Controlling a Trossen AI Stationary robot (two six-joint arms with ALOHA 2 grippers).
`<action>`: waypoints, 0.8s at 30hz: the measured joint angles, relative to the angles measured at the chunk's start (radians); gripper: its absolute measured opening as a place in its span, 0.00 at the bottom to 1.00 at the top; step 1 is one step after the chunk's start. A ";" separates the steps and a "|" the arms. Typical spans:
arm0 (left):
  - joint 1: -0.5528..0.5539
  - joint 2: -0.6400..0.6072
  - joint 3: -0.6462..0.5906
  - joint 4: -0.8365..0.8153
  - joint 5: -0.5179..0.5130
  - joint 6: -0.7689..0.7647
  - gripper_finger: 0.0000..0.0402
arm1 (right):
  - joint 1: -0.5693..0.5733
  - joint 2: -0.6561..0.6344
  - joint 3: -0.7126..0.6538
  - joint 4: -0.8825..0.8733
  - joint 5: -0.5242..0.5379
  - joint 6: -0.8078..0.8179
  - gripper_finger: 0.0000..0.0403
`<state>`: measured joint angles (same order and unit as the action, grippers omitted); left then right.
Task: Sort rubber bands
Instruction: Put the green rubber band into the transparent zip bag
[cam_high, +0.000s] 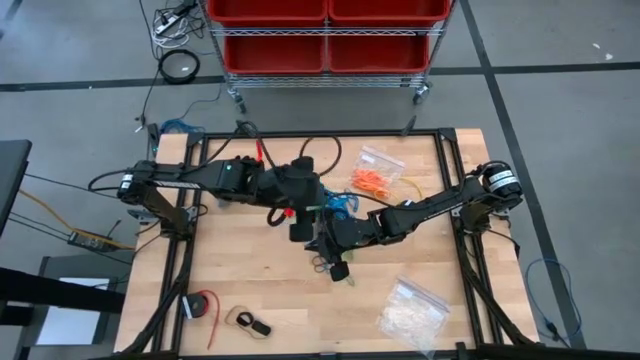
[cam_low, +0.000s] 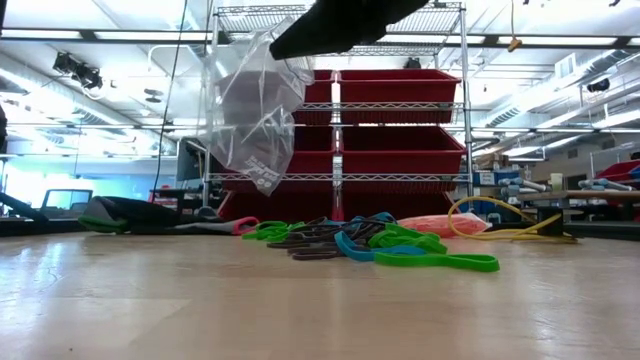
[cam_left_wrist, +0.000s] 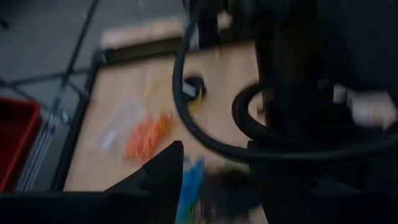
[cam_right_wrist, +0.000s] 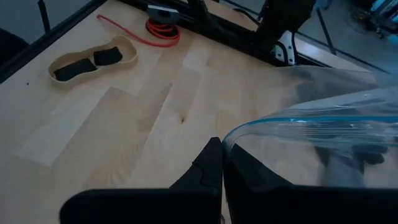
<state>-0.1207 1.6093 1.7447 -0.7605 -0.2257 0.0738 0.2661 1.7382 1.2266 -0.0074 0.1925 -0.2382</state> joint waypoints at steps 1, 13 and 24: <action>0.000 0.000 0.000 0.041 0.000 0.000 0.47 | 0.000 0.000 0.000 0.002 0.002 0.000 0.00; 0.000 0.000 0.000 0.429 0.001 0.000 0.47 | -0.005 -0.017 0.001 -0.035 -0.002 -0.002 0.00; 0.000 0.002 0.000 0.559 0.001 0.000 0.47 | -0.027 -0.043 0.001 -0.022 -0.005 -0.022 0.00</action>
<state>-0.1204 1.6108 1.7443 -0.2016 -0.2245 0.0737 0.2386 1.6953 1.2278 -0.0292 0.1873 -0.2603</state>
